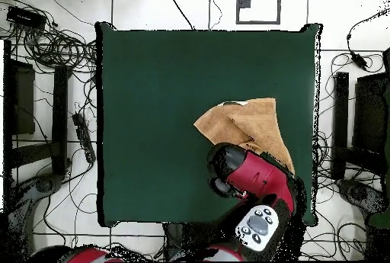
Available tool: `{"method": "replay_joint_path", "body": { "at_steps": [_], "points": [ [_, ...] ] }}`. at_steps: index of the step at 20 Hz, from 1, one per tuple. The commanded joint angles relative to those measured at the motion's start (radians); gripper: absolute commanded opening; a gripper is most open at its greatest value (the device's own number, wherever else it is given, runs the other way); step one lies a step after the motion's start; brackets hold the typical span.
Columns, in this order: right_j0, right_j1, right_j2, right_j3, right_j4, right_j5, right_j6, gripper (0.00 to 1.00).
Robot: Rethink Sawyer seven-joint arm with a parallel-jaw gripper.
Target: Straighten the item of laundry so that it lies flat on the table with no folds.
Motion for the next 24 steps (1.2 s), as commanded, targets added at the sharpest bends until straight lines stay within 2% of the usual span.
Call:
{"method": "replay_joint_path", "body": {
  "at_steps": [1,5,12,15,22,24],
  "points": [
    [0.038,-0.049,0.015,-0.143,-0.025,0.128,0.204,1.0],
    [0.015,-0.046,0.051,-0.186,-0.028,0.096,0.158,1.0],
    [-0.003,-0.03,0.075,-0.202,-0.037,0.039,0.143,1.0],
    [-0.003,-0.023,0.08,-0.232,-0.037,0.053,0.143,1.0],
    [-0.046,0.047,0.132,-0.329,-0.019,0.033,0.125,1.0],
    [-0.059,0.066,0.154,-0.342,-0.01,-0.005,0.12,1.0]
  ]
}}
